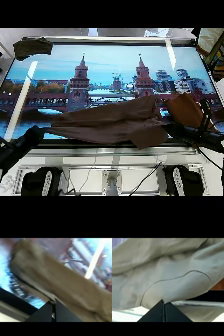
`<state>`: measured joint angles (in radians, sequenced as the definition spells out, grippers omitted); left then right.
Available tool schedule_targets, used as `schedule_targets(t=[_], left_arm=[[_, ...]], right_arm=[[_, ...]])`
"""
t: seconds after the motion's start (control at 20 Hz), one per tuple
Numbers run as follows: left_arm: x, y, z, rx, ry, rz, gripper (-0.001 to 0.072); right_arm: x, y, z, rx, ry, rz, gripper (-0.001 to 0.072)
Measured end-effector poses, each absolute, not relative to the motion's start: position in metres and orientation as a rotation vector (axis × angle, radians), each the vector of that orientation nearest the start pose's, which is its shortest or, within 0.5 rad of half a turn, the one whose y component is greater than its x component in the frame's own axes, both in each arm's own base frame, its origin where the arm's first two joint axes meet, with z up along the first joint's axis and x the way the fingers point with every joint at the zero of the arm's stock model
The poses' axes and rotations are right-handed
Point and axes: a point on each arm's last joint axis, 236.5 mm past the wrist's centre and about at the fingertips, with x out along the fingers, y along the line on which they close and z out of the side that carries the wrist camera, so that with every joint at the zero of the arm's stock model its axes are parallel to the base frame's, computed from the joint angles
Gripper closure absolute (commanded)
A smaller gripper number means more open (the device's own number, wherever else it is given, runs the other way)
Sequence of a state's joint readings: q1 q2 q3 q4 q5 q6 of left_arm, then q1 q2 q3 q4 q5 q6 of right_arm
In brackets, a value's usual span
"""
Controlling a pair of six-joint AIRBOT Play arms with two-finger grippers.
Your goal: Fold the shirts.
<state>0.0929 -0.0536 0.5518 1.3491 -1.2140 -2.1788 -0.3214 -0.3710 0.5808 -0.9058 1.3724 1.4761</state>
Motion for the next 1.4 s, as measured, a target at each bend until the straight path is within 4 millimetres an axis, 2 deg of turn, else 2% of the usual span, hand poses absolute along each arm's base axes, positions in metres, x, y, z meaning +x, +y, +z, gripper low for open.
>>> schedule_targets(t=[0.15,0.35,0.55,0.75,1.0,1.2,1.4], left_arm=[[0.189,-0.026,0.114,-0.744,0.670,0.141,0.0699],[0.189,-0.021,0.108,-0.718,0.708,0.170,0.0699],[0.187,-0.024,0.101,-0.705,0.755,0.162,0.0699],[0.184,-0.023,0.096,-0.695,0.780,0.173,0.0700],[0.196,0.004,0.094,-0.645,0.748,0.274,0.0700],[0.209,0.015,0.075,-0.600,0.821,0.324,0.0700],[0.222,0.018,0.037,-0.559,0.937,0.347,0.0700]], right_arm=[[0.210,0.077,0.079,0.567,0.979,0.243,0.0686],[0.228,0.072,0.083,0.582,0.928,0.231,0.0686],[0.263,0.071,0.091,0.626,0.840,0.267,0.0687],[0.299,0.069,0.090,0.662,0.790,0.298,0.0688],[0.351,0.067,0.090,0.595,0.776,0.327,0.0687],[0.384,0.080,0.057,0.559,0.871,0.355,0.0687],[0.401,0.090,0.004,0.516,0.974,0.338,0.0687]])
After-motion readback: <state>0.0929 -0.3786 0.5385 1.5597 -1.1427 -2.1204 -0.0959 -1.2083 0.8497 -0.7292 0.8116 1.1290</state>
